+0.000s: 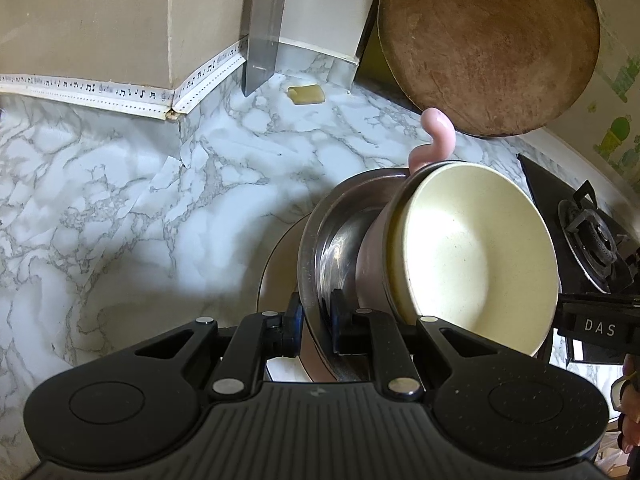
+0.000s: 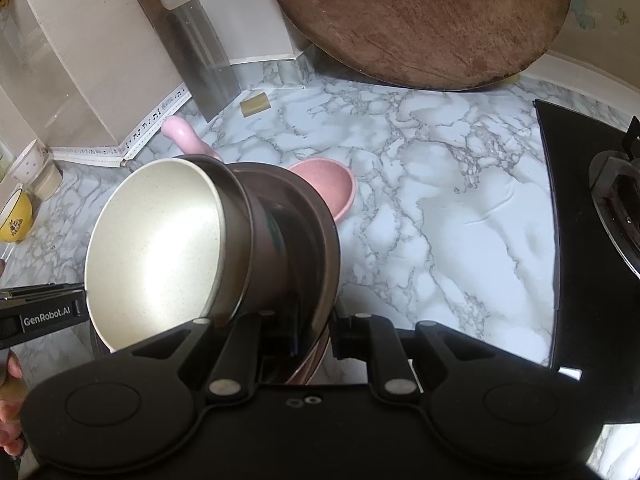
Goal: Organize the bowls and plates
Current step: 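Lower the nested stack onto the pink bear plate stack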
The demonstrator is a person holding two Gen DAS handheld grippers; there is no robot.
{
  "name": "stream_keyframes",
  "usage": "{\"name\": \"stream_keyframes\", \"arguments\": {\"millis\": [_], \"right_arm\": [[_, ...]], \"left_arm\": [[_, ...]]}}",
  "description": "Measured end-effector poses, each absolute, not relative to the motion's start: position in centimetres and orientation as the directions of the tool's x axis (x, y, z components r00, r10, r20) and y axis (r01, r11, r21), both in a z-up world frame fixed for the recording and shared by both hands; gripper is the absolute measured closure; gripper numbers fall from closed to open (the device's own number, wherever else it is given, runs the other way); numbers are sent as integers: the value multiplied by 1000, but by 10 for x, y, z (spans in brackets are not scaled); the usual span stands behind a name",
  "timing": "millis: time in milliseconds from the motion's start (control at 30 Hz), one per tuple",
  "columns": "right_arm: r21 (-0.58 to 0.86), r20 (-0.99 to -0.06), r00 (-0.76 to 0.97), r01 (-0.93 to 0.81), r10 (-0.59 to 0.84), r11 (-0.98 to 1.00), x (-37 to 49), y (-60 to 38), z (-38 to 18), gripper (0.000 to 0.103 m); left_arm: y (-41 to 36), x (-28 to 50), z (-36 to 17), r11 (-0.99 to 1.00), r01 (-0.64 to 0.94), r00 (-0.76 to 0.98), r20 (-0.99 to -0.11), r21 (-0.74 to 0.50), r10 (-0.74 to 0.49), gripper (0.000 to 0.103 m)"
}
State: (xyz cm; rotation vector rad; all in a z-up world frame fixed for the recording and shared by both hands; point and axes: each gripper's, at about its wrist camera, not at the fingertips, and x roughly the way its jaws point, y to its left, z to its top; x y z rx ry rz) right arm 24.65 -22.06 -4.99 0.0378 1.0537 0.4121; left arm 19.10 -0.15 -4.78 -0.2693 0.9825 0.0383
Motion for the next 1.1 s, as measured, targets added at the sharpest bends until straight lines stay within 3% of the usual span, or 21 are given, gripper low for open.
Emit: {"name": "stream_keyframes", "arguments": {"millis": [1100], "right_arm": [[183,-808,506,-273,302,945,224,-234,-18,65]], "left_arm": [[12,161,-13,981,-69,642,-761,-180,-95,90]]}}
